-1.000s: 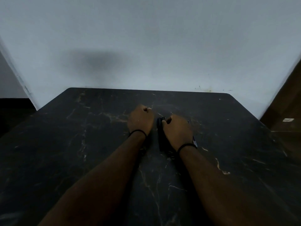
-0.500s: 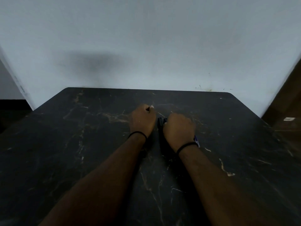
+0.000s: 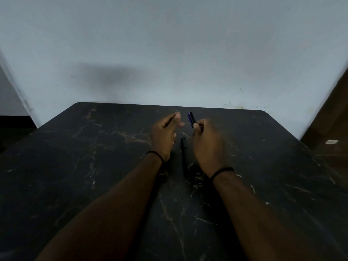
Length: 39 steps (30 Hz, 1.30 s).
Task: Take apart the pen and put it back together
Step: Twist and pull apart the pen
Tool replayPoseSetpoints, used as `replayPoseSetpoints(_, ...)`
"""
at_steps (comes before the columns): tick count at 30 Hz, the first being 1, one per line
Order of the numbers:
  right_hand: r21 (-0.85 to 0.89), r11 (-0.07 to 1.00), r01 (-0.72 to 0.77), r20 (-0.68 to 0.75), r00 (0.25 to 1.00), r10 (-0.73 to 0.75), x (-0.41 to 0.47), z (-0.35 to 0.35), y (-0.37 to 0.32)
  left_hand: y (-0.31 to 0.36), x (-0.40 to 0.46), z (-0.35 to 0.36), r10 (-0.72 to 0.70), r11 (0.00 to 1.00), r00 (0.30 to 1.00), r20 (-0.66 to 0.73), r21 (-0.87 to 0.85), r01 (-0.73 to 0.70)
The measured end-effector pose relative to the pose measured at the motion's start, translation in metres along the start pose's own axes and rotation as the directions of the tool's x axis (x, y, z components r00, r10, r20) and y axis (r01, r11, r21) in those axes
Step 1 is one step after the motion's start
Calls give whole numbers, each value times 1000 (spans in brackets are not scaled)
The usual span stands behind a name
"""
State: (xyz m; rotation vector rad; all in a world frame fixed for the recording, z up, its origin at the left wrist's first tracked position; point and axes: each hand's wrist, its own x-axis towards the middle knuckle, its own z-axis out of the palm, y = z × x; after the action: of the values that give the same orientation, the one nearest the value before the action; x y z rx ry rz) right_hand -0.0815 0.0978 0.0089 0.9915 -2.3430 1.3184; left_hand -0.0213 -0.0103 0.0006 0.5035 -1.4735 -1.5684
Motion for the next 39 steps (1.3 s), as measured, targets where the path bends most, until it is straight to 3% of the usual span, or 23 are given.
replayPoseSetpoints(3,109,994,15,45,999,-20,1,4,7,3,2,-3,-144,968,971,190,-179,178)
replayPoseSetpoints(9,229,973,42,194,977,-88,-2,5,3,3,5,-15,-96,932,916,390,-288,220)
replayPoseSetpoints(13,223,971,90,245,958,-145,-4,4,-2,4,6,-22,-100,915,912,397,-323,241)
replayPoseSetpoints(18,118,993,13,302,952,-48,-3,4,2,4,5,-23,-102,906,909,405,-340,253)
replayPoseSetpoints(39,-58,998,26,180,984,-15,-5,7,3,0,10,-28,-73,893,915,396,-383,237)
